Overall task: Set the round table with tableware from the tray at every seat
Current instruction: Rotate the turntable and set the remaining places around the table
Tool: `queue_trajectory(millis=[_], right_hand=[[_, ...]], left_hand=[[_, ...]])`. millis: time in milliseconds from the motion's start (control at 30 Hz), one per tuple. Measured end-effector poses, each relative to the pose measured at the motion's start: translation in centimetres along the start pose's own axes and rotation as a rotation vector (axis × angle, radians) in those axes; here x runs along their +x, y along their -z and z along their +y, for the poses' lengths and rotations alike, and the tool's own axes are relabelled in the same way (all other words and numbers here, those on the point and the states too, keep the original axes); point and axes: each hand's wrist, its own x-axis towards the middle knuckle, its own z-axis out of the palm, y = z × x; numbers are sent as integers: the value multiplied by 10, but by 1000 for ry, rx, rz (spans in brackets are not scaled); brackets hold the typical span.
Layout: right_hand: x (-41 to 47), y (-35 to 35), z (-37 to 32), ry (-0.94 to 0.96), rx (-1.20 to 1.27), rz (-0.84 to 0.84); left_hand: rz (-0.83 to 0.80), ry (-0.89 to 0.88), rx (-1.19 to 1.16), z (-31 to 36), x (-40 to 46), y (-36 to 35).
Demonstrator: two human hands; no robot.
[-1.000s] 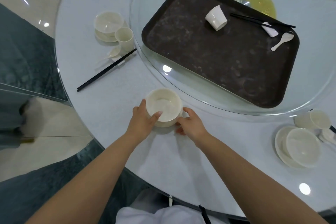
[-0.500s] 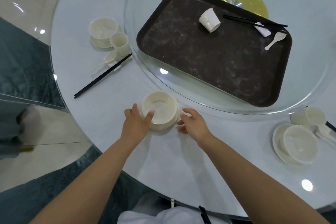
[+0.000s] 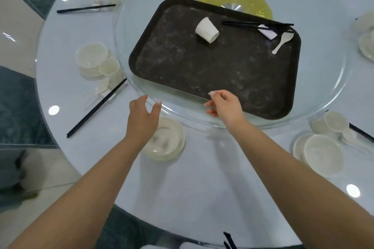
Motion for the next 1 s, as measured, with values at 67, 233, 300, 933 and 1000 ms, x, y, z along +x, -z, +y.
queue_trajectory(millis=[67,233,300,933,1000], right_hand=[[13,7,-12,4,4,14],[45,18,-25,-2,-23,60],[59,19,-25,-9,-47,82],[233,-29,-104,380,-606,187],[245,-34,-105,346,-713,152]], left_hand=[[-21,-41,-2,20,12,-7],[-50,-188,43,62,40,-26],[-59,-216,44,75,54,-35],[-145,-161,-56,123,162,-86],[-168,-160,-66,120,161,-84]])
